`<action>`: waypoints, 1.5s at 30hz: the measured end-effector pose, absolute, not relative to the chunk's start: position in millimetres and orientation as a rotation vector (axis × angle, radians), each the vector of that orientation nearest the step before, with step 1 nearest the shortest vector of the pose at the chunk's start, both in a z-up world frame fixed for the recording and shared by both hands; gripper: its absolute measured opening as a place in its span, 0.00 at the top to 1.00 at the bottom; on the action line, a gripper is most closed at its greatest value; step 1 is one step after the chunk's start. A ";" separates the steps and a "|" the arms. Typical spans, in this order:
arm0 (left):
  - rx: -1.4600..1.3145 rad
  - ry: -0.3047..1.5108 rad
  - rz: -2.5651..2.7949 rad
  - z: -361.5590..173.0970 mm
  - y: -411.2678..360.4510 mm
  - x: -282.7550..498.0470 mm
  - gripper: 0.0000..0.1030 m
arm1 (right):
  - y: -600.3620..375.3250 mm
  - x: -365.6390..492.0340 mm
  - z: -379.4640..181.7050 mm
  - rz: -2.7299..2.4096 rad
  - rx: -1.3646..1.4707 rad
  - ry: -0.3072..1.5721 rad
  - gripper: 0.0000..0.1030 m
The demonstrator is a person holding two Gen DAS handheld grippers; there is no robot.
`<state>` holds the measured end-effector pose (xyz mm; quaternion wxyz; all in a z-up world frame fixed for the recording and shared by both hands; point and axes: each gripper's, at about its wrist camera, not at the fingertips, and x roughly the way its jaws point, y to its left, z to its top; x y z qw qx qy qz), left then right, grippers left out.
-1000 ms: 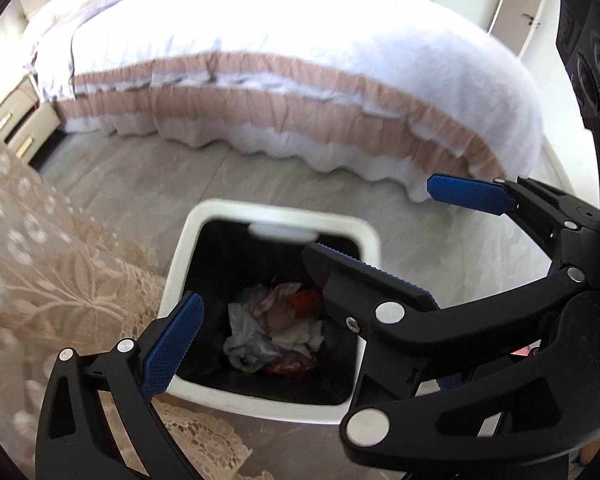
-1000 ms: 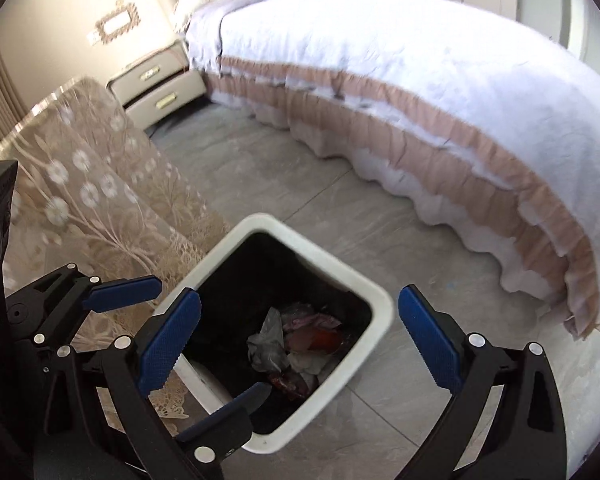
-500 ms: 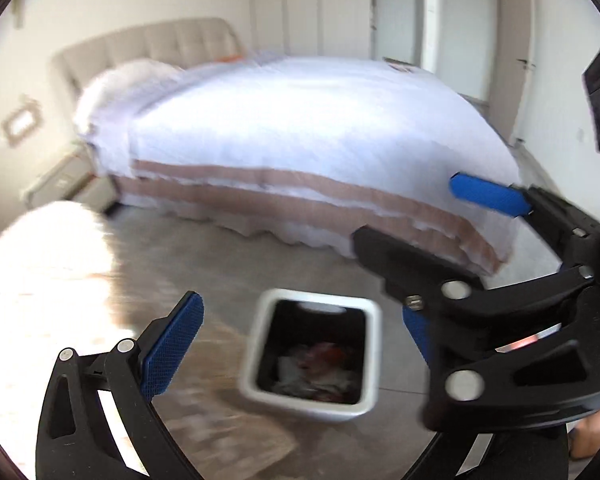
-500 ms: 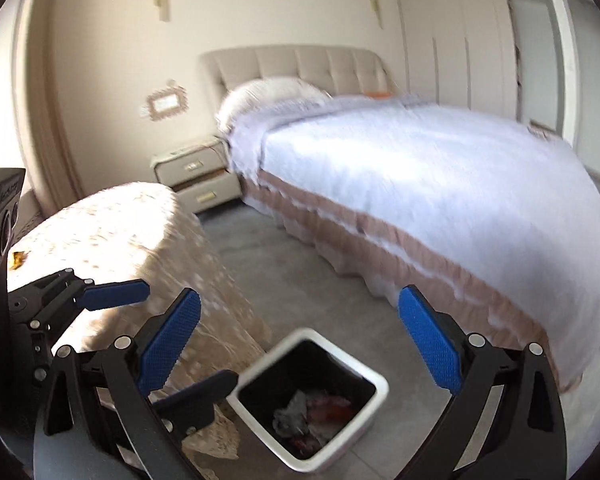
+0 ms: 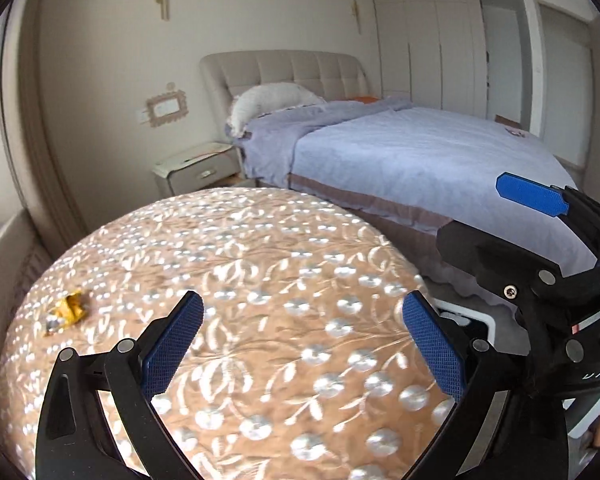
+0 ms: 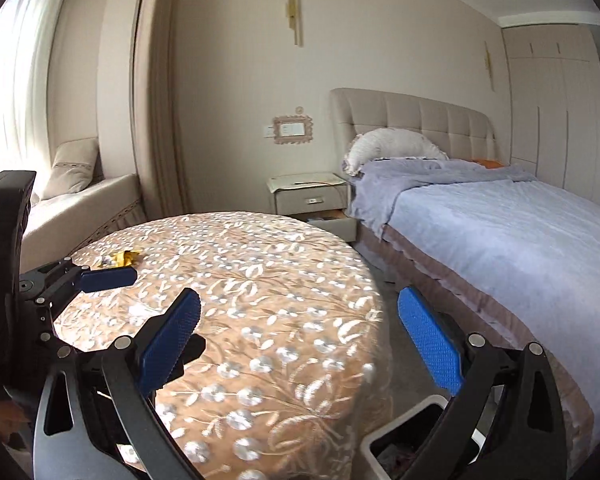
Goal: Collect trash
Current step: 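Return both tools to the table toward the yellow wrapper, then grasp the clear plastic cup with the right tool while the left tool grasps the yellow wrapper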
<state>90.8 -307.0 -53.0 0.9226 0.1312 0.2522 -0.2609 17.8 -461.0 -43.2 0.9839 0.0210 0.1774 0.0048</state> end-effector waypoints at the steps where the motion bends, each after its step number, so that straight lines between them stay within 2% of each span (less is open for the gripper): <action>1: 0.266 0.512 -0.508 -50.6 -290.7 93.8 0.05 | -447.6 22.2 -41.7 0.028 0.027 0.359 0.04; 10: 0.190 0.565 -0.314 -48.0 -137.4 138.6 0.05 | -347.2 63.1 -43.7 0.194 -0.050 0.402 0.04; 16: 0.147 0.572 -0.239 -50.9 -83.3 164.9 0.05 | -303.4 91.1 -66.8 0.272 -0.141 0.474 0.04; 26: 0.086 0.651 -0.223 -75.5 -57.0 227.9 0.05 | -263.9 134.2 -97.6 0.387 -0.243 0.582 0.04; 41: 0.056 0.808 -0.208 -111.8 -66.9 349.6 0.05 | -244.0 188.6 -114.6 0.471 -0.298 0.637 0.04; 44: 0.040 0.839 -0.203 -121.3 -66.7 364.9 0.07 | -247.8 195.7 -117.5 0.478 -0.278 0.660 0.04; 45: 0.032 0.850 -0.217 -123.9 -66.7 368.2 0.14 | -249.0 197.0 -117.9 0.488 -0.268 0.665 0.04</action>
